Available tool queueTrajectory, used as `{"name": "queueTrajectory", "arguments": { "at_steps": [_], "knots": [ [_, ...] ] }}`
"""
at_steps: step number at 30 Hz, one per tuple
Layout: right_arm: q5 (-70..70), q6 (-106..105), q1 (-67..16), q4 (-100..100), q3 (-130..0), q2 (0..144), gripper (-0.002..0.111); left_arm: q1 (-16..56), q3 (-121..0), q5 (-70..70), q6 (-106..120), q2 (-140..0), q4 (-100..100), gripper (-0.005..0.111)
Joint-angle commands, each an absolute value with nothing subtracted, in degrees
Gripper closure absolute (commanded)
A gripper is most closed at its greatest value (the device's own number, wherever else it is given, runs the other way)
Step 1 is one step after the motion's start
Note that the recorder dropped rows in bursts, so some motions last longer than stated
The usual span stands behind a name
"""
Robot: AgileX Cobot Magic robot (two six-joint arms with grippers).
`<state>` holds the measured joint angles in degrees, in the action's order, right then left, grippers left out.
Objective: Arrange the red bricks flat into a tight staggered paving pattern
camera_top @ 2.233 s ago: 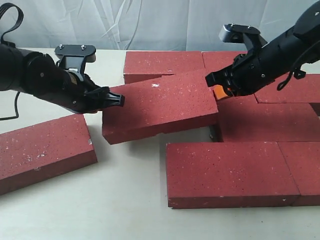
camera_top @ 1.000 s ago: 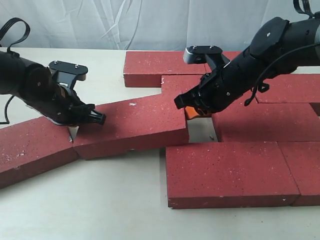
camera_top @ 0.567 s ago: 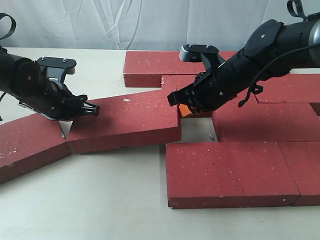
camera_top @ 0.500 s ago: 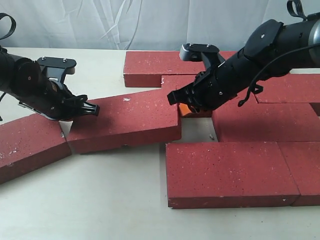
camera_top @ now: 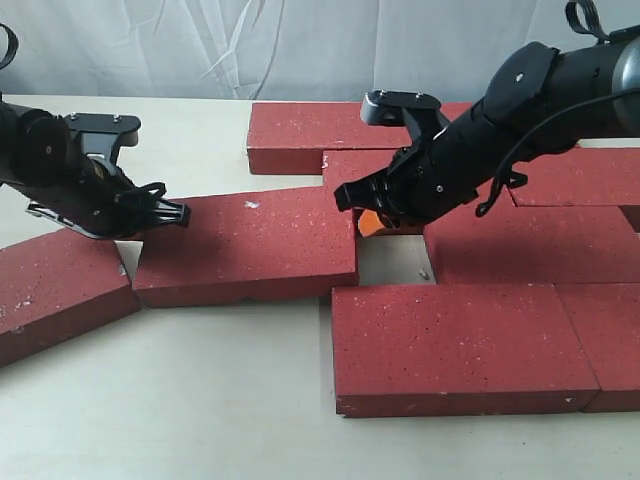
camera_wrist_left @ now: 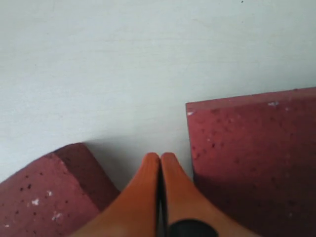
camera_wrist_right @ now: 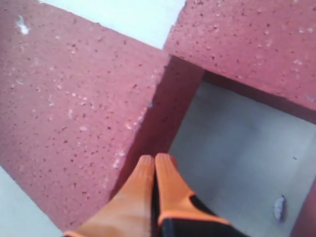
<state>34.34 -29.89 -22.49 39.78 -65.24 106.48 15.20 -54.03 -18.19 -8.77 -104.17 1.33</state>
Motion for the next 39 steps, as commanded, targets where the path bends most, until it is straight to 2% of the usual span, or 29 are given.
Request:
{"name": "queueTrajectory", "arguments": {
  "at_steps": [1,14,22,39],
  "knots": [
    [34.2,-22.6,-22.7,31.9,-65.5,106.5,0.109,14.9,-54.2,-18.4,-8.9,-103.7,1.7,0.107],
    [33.8,-15.4,-22.0,27.0,-65.5,104.5,0.109,14.9,-54.2,-18.6,-8.9,-103.7,-1.3,0.107],
    [36.1,-15.3,-22.0,29.4,-65.4,106.4,0.109,10.4,-54.2,-18.0,-8.9,-103.7,0.8,0.107],
    [33.7,-15.6,-26.8,32.5,-65.4,108.9,0.109,10.4,-54.2,-18.0,-8.9,-103.7,2.1,0.107]
  ]
}}
